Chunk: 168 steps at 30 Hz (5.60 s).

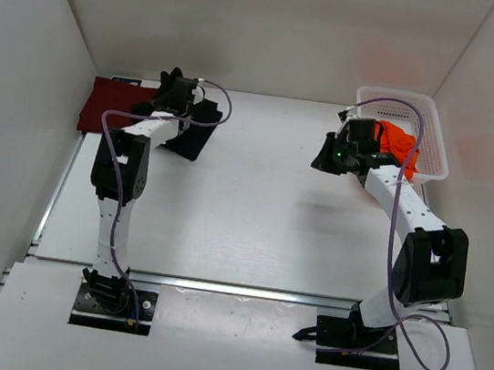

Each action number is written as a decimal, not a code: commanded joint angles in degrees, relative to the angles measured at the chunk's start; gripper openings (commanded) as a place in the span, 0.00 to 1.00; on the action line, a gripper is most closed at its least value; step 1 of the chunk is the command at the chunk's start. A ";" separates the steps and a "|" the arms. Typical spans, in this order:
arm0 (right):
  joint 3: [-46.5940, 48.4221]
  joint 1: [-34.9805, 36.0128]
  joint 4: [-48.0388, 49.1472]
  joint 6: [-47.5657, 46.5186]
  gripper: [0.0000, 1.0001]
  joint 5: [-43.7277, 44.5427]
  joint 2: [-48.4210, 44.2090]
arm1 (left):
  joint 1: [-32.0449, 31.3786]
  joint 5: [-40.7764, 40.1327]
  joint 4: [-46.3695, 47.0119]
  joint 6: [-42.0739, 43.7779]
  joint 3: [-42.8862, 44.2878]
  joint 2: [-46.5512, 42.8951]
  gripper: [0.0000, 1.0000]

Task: Fold and stack the t-shirts
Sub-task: Put the neatly folded tshirt into the corner of the board with the left arm, then grab crumpled tshirt from bin with the right arm, then move the tshirt to the center of the board, then flatten out the tshirt

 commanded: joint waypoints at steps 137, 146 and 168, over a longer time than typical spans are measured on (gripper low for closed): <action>11.87 20.23 -8.79 -8.90 0.50 11.01 24.32 | -10.48 37.34 -39.27 -41.27 -34.90 -32.97 0.81; 7.74 16.37 -10.05 -10.48 0.00 8.11 15.81 | -3.90 43.06 -41.48 -39.43 -33.42 -27.86 0.00; 7.60 -11.23 -3.19 -1.07 0.00 -14.65 -10.99 | 1.19 23.64 -33.47 -29.32 -11.77 -47.98 0.00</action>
